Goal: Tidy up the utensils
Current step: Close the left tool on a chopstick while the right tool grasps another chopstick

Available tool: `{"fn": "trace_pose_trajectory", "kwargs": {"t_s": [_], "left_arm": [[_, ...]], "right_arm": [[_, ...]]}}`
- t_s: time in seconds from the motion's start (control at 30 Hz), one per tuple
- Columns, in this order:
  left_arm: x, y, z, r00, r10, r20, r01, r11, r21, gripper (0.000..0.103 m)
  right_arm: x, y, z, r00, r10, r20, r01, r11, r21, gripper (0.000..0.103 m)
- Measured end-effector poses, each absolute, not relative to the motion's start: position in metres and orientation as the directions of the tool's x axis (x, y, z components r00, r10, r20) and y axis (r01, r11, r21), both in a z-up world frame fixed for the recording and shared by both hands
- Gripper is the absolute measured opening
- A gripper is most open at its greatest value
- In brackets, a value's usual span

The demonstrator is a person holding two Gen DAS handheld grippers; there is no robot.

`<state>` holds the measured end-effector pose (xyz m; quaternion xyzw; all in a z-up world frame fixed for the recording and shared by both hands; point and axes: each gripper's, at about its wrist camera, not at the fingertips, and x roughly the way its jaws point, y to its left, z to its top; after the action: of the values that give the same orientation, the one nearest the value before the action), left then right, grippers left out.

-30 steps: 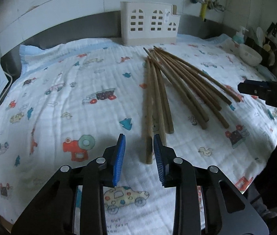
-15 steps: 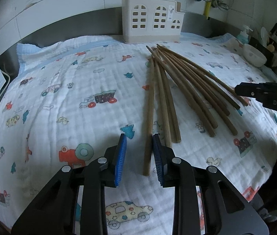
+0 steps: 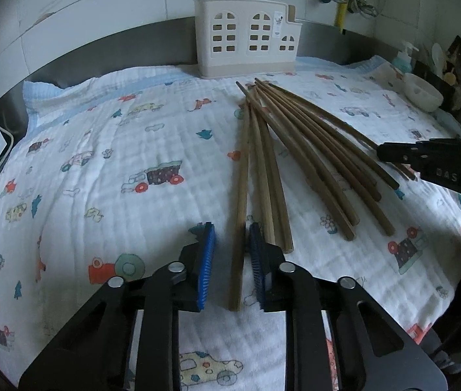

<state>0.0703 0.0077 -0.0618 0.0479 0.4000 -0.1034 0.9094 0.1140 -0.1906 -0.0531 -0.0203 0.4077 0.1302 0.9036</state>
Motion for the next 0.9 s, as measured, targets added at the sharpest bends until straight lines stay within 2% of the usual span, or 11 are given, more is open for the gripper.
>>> {"fn": "trace_pose_trajectory", "kwargs": {"t_s": [0.13,0.4,0.6,0.7,0.77,0.9], "left_arm": [[0.067,0.009,-0.058,0.662,-0.151,-0.734,0.221,0.975,-0.001,0.011],[0.064,0.014,-0.062,0.642,-0.189,-0.743,0.226,0.973,-0.052,0.011],[0.059,0.012,-0.064,0.655,-0.190,-0.732,0.245,0.969,-0.033,0.014],[0.061,0.014,-0.063,0.648,-0.206,-0.734,0.256,0.966,-0.045,0.012],[0.062,0.017,-0.061,0.641,-0.212,-0.737,0.253,0.966,-0.058,0.006],[0.063,0.019,-0.047,0.654,-0.238,-0.719,0.270,0.960,-0.072,0.006]], "right_arm": [[0.104,-0.195,-0.039,0.661,0.230,-0.715,-0.247,0.965,0.082,0.007],[0.086,-0.203,0.001,0.728,0.247,-0.639,-0.251,0.964,0.087,0.007],[0.082,-0.205,0.023,0.755,0.258,-0.603,-0.261,0.962,0.085,0.007],[0.084,-0.206,0.034,0.762,0.267,-0.590,-0.270,0.959,0.085,0.007],[0.087,-0.206,0.044,0.767,0.274,-0.580,-0.281,0.956,0.080,0.007],[0.090,-0.207,0.062,0.774,0.293,-0.562,-0.303,0.950,0.077,0.007]]}}
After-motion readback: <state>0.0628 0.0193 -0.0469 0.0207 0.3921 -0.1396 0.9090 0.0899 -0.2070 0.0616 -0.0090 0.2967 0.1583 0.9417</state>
